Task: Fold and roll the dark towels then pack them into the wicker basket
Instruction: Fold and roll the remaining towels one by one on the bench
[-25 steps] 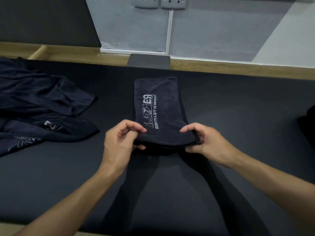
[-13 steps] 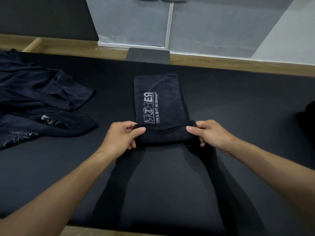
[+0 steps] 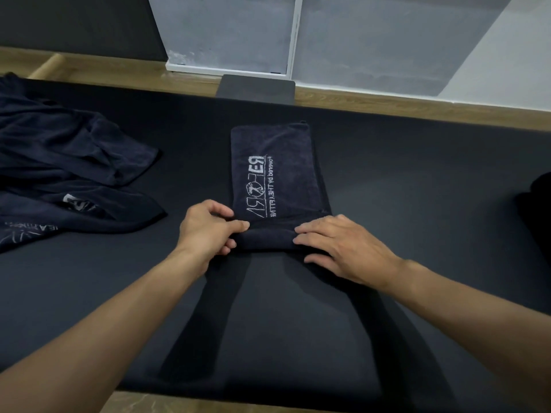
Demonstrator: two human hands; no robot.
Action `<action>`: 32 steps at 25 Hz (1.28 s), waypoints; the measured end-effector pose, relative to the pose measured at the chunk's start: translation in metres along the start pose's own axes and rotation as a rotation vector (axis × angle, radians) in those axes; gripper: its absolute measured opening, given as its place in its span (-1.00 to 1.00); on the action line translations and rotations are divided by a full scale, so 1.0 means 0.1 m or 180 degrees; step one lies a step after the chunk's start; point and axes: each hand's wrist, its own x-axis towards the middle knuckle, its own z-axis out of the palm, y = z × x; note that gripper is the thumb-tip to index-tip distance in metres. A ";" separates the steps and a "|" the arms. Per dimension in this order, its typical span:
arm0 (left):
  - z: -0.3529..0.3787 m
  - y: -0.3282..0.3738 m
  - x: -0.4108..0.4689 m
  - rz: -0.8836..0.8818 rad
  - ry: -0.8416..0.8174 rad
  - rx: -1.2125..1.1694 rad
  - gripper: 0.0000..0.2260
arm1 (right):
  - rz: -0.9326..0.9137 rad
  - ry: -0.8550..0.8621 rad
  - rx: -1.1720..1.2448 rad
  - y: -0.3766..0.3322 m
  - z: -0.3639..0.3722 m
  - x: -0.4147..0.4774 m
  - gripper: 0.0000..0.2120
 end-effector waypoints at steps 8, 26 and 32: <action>0.11 -0.40 -0.12 0.4402 0.0006 0.3351 -0.68 | 0.0456 0.0253 0.0471 0.06 -0.05 0.17 -0.72; -0.05 0.26 0.45 0.1704 -0.1058 0.1602 -0.89 | 0.1456 -0.0673 0.1118 0.37 -0.36 0.86 -0.87; 0.08 0.00 0.39 0.4011 0.0173 0.3068 -0.83 | 0.0200 0.0309 -0.0499 0.14 -0.08 0.43 -0.62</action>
